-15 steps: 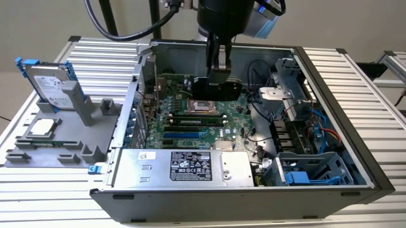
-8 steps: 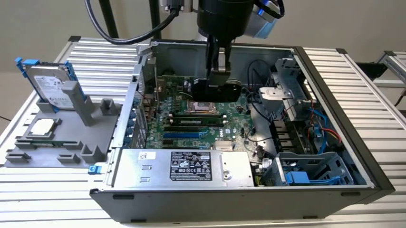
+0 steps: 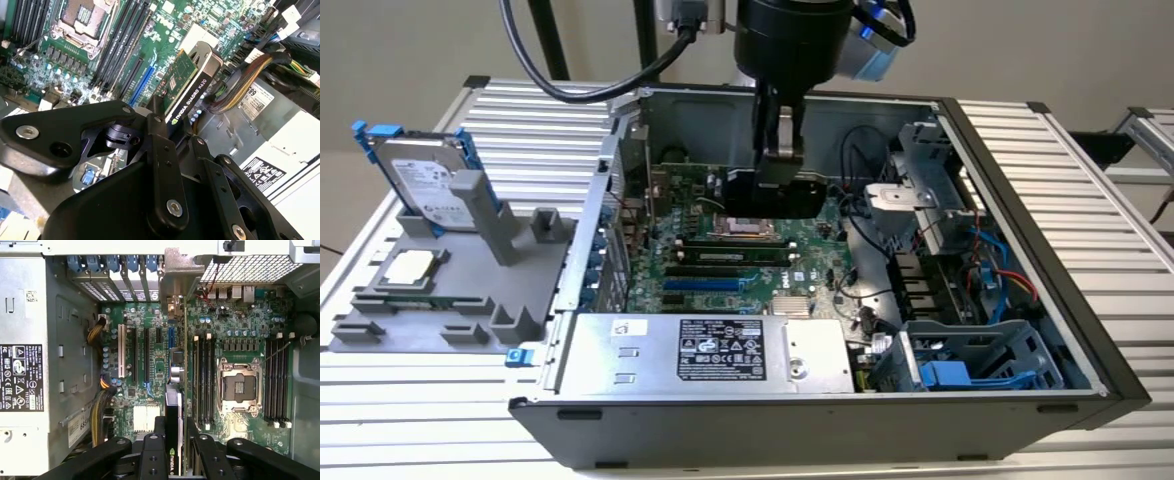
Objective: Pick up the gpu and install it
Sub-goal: 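Insert the gpu into the slot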
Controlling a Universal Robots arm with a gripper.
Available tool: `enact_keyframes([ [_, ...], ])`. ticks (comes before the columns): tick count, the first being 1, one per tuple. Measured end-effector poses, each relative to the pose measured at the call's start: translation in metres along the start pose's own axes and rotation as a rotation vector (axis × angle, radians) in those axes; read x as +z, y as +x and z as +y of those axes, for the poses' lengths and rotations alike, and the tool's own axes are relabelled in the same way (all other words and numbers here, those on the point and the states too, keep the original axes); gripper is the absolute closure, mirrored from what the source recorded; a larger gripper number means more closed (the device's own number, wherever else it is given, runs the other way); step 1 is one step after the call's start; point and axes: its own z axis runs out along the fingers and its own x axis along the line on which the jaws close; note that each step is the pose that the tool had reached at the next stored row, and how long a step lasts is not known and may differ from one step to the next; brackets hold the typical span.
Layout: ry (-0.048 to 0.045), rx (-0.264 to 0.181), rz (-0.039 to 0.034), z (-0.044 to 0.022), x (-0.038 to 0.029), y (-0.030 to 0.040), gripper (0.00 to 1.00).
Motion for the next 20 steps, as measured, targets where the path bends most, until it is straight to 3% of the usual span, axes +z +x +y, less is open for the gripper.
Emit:
enact_keyframes([
  [20, 0.0000, 0.001, 0.0000, -0.0001, 0.0103, 0.0000, 1.00],
])
